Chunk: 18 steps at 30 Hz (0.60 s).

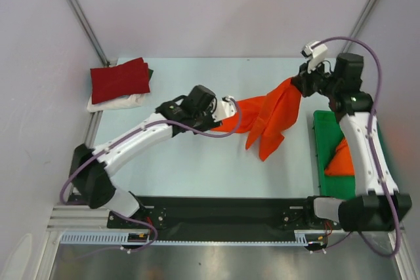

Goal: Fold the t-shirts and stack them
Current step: Flatten the tshirt out

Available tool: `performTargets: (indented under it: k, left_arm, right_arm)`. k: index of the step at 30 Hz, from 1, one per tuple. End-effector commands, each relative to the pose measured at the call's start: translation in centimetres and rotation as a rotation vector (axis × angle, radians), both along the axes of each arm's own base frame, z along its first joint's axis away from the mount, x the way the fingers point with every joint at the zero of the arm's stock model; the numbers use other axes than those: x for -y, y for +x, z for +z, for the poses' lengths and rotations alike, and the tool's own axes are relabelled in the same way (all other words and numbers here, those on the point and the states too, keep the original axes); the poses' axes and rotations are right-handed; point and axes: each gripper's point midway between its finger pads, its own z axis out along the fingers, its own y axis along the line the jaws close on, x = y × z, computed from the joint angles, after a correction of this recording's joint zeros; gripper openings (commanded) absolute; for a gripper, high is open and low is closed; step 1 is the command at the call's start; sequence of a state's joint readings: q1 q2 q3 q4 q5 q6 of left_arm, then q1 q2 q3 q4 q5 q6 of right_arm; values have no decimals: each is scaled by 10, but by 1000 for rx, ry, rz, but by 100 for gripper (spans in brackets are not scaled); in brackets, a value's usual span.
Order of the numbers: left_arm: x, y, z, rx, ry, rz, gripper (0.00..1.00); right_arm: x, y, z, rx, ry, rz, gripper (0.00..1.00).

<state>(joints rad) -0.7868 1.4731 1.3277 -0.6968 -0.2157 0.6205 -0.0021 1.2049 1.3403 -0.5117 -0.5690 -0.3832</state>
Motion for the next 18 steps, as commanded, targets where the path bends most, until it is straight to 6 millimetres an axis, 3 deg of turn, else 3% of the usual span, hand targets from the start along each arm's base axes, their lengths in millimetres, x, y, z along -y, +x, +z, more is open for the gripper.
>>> performTargets:
  k: [1, 3, 9, 18]
  left_arm:
    - [26, 11, -47, -55, -1, -38, 63]
    - [38, 21, -69, -74, 4, -44, 58]
    - [62, 29, -110, -134, 3, -105, 53]
    - [72, 44, -145, -204, 15, -112, 53]
  right_arm:
    - [2, 32, -34, -126, 47, -38, 0]
    - [5, 44, -39, -138, 41, -45, 0]
    - [12, 58, -42, -161, 35, -73, 0]
    - [14, 62, -42, -180, 46, -97, 0]
